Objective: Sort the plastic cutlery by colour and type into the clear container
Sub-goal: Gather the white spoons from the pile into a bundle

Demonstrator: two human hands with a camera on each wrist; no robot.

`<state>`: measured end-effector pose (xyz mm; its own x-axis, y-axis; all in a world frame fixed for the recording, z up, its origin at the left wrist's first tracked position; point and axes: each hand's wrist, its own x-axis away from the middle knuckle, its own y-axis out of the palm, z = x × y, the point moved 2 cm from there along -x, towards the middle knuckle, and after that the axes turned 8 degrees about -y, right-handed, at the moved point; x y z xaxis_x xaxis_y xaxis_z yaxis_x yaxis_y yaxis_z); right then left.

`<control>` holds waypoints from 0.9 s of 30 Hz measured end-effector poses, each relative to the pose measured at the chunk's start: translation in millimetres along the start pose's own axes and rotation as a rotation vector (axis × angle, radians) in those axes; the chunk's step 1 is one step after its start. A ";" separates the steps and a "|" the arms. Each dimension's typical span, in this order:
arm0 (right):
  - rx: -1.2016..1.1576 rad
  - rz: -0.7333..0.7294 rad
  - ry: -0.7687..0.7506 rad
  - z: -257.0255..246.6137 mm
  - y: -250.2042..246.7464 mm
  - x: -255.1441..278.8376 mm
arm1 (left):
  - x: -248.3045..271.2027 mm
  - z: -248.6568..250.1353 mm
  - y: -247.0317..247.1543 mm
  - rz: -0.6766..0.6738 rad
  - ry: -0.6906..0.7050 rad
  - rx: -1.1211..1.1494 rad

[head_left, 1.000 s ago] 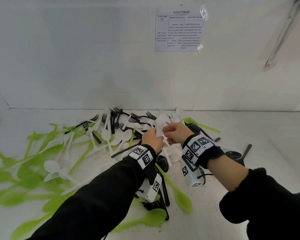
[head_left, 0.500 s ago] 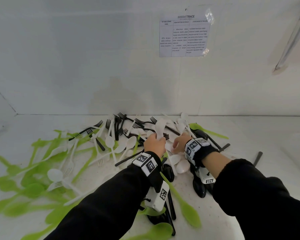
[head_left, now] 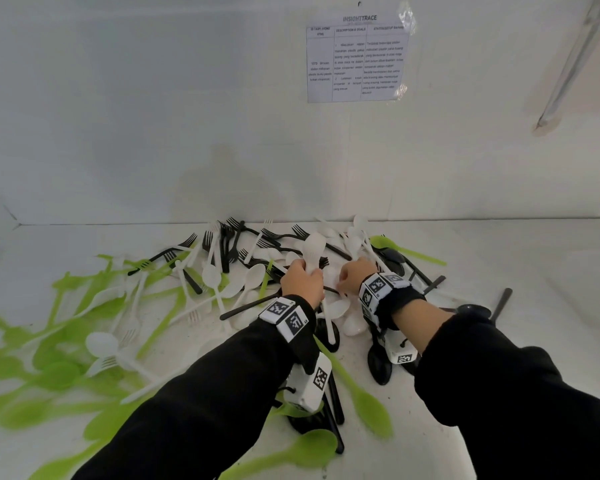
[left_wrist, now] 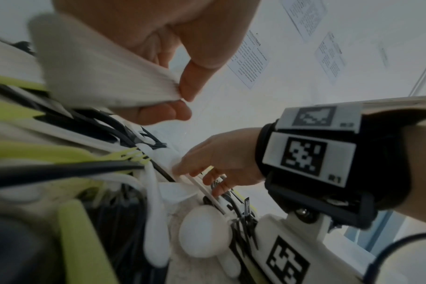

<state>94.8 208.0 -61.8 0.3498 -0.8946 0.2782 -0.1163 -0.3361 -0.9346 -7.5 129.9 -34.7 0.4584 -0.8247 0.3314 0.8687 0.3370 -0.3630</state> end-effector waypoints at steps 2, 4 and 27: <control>-0.117 0.089 0.005 -1.0 -6.4 3.1 | 2.5 0.1 -1.0 0.000 0.002 0.008; -0.267 0.186 0.017 -1.5 -11.4 6.3 | 3.4 -1.1 -0.9 0.010 0.005 0.006; -0.795 0.430 -0.234 -15.5 -10.7 52.5 | 17.9 2.7 0.6 -0.206 -0.065 0.288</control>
<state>100.0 160.1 -33.7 0.2971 -0.9360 -0.1886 -0.8513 -0.1701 -0.4964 1.8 116.6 -26.6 0.2708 -0.8611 0.4304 0.9572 0.2882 -0.0257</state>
